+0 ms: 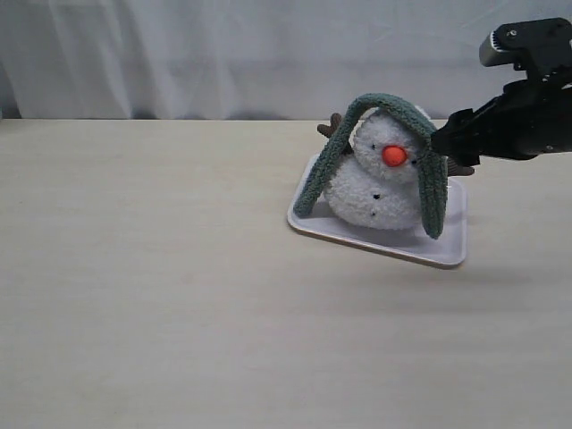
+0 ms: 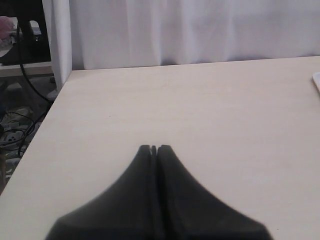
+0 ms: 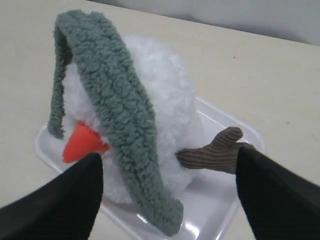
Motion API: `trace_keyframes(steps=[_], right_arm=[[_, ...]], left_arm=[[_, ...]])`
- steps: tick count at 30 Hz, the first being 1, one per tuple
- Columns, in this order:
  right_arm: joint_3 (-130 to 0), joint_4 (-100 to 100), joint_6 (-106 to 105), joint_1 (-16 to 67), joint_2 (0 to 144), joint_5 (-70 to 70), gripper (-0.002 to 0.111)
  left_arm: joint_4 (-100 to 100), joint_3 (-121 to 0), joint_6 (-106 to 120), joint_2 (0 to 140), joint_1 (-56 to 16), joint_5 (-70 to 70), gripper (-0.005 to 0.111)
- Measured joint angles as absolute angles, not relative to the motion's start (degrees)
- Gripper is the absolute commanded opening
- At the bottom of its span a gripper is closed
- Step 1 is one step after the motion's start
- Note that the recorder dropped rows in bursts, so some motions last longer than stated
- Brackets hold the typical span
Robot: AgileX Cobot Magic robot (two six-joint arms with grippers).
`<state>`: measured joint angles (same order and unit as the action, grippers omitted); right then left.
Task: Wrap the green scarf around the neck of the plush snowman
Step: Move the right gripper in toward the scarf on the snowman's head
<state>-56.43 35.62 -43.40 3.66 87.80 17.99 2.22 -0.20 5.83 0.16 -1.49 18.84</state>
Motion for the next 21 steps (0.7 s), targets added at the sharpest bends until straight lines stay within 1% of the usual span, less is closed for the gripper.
trace_keyframes(steps=[2, 6, 8, 12, 17, 21], right_arm=[[-57.4, 36.4, -44.4, 3.7, 89.6, 17.2, 0.065], [-58.0, 36.8, -45.1, 3.7, 91.5, 14.1, 0.05], [-58.0, 36.9, -45.6, 3.7, 91.9, 13.0, 0.046], [-58.1, 37.0, -49.3, 4.5, 92.7, 12.3, 0.046], [-58.1, 37.0, -54.8, 8.2, 93.9, 11.1, 0.046], [-58.1, 37.0, -54.1, 9.4, 94.7, 8.8, 0.046]], left_arm=[[2.2, -0.2, 5.8, 0.2, -1.5, 18.8, 0.0], [2.2, -0.2, 5.8, 0.2, -1.5, 18.8, 0.0], [2.2, -0.2, 5.8, 0.2, -1.5, 18.8, 0.0], [2.2, -0.2, 5.8, 0.2, -1.5, 18.8, 0.0], [2.2, -0.2, 5.8, 0.2, -1.5, 18.8, 0.0], [2.2, -0.2, 5.8, 0.2, -1.5, 18.8, 0.0]])
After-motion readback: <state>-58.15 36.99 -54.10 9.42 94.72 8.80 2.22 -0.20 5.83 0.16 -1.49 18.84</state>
